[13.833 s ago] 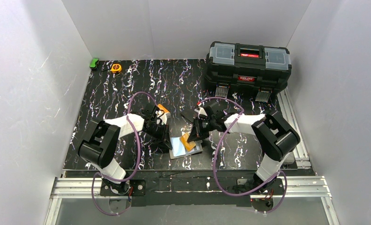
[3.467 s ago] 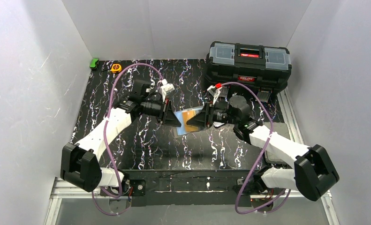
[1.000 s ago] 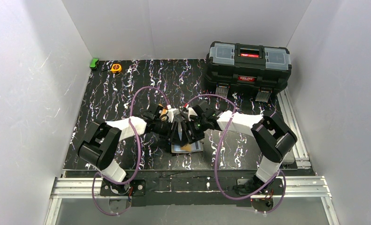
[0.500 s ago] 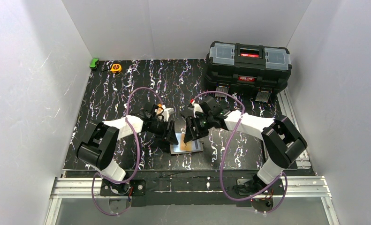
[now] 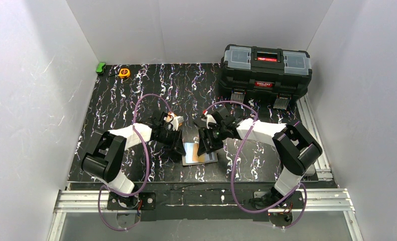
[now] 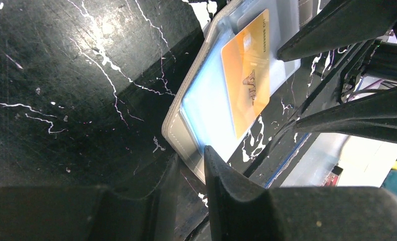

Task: Put the credit cards into the card holder
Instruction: Insert the credit card into the card holder.

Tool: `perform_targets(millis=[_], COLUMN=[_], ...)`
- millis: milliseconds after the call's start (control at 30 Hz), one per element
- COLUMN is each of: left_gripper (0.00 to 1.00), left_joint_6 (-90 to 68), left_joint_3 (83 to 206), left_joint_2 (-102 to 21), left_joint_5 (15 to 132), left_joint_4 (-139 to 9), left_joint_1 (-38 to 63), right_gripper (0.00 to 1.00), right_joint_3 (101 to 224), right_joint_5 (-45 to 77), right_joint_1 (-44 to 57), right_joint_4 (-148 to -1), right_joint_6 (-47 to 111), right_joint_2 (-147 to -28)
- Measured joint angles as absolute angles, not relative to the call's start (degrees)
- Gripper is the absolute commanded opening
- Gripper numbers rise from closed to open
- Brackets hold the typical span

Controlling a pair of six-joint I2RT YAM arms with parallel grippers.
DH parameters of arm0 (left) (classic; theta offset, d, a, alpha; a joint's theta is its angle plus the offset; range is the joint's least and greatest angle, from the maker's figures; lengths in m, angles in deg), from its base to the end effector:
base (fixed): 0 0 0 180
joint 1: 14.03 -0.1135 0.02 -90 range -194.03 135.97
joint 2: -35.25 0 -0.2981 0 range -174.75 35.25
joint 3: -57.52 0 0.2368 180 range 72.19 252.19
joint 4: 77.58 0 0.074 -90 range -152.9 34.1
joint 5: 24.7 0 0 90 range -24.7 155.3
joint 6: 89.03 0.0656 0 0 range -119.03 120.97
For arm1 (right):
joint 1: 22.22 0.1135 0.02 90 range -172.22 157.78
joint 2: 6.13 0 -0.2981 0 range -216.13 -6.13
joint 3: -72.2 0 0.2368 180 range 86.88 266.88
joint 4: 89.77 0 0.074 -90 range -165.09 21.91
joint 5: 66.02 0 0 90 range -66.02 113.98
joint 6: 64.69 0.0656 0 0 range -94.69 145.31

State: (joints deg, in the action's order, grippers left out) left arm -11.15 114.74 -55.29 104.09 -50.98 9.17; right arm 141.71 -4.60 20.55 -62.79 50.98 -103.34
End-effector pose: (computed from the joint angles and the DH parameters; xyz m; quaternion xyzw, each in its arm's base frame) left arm 0.2443 -0.1494 0.1732 0.1737 0.8984 -0.3798 0.1359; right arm 0.2306 0.2561 0.1918 -0.2113 0.9020 0.3598 0.1108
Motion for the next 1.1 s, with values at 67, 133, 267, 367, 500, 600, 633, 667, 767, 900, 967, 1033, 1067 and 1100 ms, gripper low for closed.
perform_targets(millis=[67, 133, 267, 367, 500, 600, 633, 667, 767, 900, 967, 1033, 1067, 1100], left_gripper=[0.22, 0.22, 0.23, 0.23, 0.23, 0.24, 0.24, 0.24, 0.24, 0.24, 0.25, 0.26, 0.26, 0.27], left_joint_6=[-11.2, -11.2, -11.2, -11.2, -11.1, -11.0, -11.0, -11.0, -11.0, -10.8, -10.7, -10.6, -10.6, -10.6], left_joint_3=[114.7, 114.7, 114.7, 114.7, 114.8, 115.0, 115.0, 115.0, 115.1, 115.1, 115.1, 115.1, 115.1, 115.1], left_joint_2=[-55.3, -55.3, -55.3, -55.3, -55.3, -55.3, -55.3, -55.3, -55.3, -55.3, -55.3, -55.3, -55.3, -55.3], left_joint_5=[103.7, 103.5, 103.2, 103.1, 103.0, 103.0, 103.0, 103.0, 103.0, 103.0, 103.0, 103.0, 103.0, 103.0], left_joint_4=[-50.8, -50.6, -50.5, -50.5, -50.4, -50.4, -50.4, -50.4, -50.4, -50.4, -50.4, -50.4, -50.4, -50.4], left_joint_1=[9.2, 9.2, 9.2, 9.2, 9.2, 9.2, 9.2, 9.2, 9.2, 9.2, 9.2, 9.2, 9.2, 9.2], right_gripper=[0.66, 0.66, 0.66, 0.66, 0.66, 0.66, 0.66, 0.66, 0.66, 0.66, 0.66, 0.66, 0.66, 0.66], right_joint_3=[141.7, 141.7, 141.7, 141.7, 141.9, 142.4, 142.6, 142.7, 143.4, 143.8, 143.8, 143.9, 144.1, 144.4], right_joint_5=[-4.4, -4.3, -3.9, -3.8, -3.8, -4.0, -4.1, -4.1, -4.3, -4.7, -4.7, -4.8, -4.9, -5.0], right_joint_1=[20.5, 20.5, 20.5, 20.5, 20.5, 20.5, 20.5, 20.5, 20.5, 20.6, 20.6, 20.7, 20.7, 20.8], right_joint_4=[-62.8, -62.8, -63.0, -63.4, -63.7, -64.5, -64.6, -64.7, -65.0, -65.8, -66.1, -66.2, -66.2, -66.3], right_joint_6=[51.0, 51.0, 51.2, 51.6, 52.1, 52.3, 52.4, 52.4, 52.5, 53.0, 53.3, 53.5, 53.6, 53.7], right_joint_2=[-103.6, -103.6, -103.6, -103.9, -104.3, -105.1, -105.3, -105.5, -106.2, -106.9, -107.0, -107.1, -107.3, -107.6])
